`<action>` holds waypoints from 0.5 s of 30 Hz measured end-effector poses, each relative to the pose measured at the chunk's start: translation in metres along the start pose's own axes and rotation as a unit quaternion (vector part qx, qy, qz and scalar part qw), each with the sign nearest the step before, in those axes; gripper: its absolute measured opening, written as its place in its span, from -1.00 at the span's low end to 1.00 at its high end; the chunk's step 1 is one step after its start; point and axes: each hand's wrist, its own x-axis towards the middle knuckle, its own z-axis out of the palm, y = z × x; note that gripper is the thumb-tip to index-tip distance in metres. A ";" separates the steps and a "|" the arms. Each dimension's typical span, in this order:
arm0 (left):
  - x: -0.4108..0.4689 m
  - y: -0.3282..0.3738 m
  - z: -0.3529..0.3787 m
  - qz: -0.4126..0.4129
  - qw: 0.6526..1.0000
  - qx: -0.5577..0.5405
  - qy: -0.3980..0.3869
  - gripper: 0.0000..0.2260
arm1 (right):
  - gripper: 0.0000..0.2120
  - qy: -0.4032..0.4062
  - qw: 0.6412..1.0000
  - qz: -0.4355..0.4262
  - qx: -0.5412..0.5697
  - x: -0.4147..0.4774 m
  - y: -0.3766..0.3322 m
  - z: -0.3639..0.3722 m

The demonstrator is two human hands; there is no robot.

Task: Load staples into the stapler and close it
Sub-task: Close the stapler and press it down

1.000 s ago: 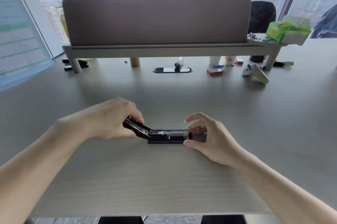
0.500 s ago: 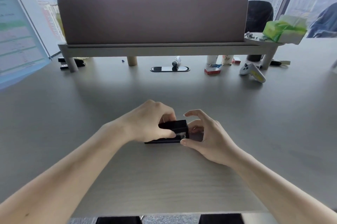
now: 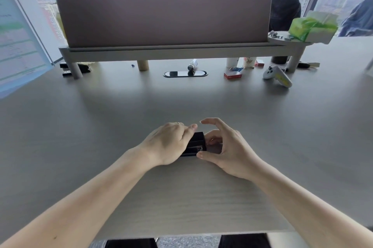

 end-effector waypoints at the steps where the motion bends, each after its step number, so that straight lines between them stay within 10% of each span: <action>1: 0.000 -0.002 0.001 0.007 1.000 -0.005 0.001 -0.49 | -0.31 0.001 1.000 -0.002 -0.001 0.000 0.000 0.000; 7: -0.019 -0.027 -0.015 0.072 0.995 -0.060 0.046 -0.79 | -0.35 -0.004 0.998 -0.021 -0.054 -0.004 -0.001 -0.006; 15: -0.041 -0.056 -0.020 0.094 0.995 0.026 0.022 -0.70 | -0.12 -0.136 0.932 -0.044 -0.332 0.003 0.005 -0.041</action>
